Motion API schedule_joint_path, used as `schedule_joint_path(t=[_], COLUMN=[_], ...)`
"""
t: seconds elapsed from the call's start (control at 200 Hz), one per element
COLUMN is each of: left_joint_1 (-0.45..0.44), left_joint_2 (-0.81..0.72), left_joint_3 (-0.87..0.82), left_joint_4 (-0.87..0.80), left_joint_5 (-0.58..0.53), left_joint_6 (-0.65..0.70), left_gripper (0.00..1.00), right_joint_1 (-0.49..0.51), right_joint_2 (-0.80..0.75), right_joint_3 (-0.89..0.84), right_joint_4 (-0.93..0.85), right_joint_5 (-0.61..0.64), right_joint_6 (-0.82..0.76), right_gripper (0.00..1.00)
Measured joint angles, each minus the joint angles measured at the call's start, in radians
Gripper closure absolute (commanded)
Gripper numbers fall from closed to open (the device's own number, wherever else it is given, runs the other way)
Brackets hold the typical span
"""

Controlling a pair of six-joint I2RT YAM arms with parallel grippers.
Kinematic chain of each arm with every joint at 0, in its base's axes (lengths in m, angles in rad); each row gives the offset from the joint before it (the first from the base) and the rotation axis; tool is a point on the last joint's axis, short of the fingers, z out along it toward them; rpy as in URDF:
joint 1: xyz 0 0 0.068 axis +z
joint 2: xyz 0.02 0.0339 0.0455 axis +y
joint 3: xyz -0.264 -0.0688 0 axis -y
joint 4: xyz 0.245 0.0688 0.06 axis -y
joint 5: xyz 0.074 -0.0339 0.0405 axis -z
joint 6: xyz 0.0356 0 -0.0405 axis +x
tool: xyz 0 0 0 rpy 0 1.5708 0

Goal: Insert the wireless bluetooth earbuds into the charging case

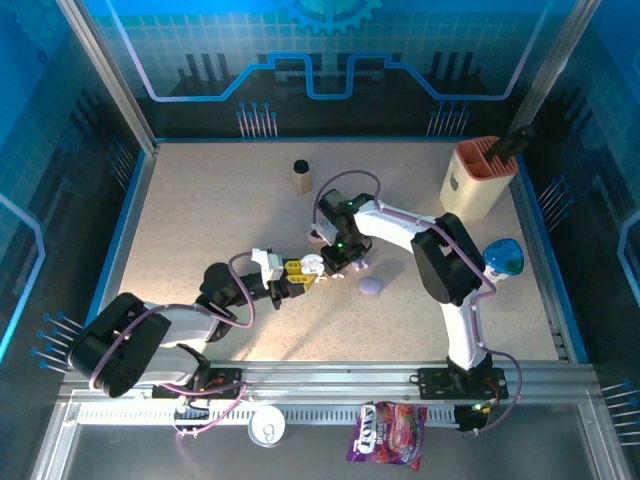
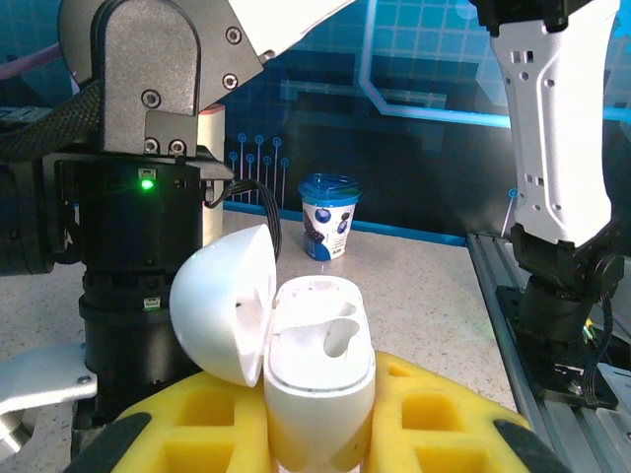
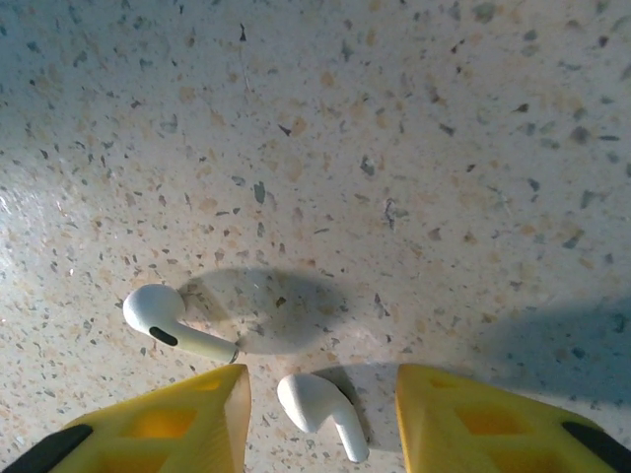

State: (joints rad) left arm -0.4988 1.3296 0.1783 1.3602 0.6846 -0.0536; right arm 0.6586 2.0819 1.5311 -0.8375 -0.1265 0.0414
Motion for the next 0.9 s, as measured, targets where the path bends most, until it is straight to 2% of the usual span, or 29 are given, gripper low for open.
schedule_joint_path(t=[0.61,0.77,0.9], left_joint_1=[0.0,0.0,0.0], left_joint_2=[0.002,0.014,0.015], left_joint_3=[0.0,0.0,0.0], left_joint_4=[0.001,0.0,0.0], left_joint_5=[0.0,0.0,0.0], left_joint_6=[0.0,0.0,0.001], left_gripper=[0.86,0.86,0.86], right_joint_1=[0.015,0.02,0.024], right_joint_2=[0.046,0.047,0.047], right_joint_3=[0.047,0.048,0.048], right_joint_4=[-0.049,-0.06,-0.061], right_joint_5=[0.034,0.038,0.037], right_joint_6=[-0.044,-0.047,-0.05], right_gripper=[0.71,0.67,0.68])
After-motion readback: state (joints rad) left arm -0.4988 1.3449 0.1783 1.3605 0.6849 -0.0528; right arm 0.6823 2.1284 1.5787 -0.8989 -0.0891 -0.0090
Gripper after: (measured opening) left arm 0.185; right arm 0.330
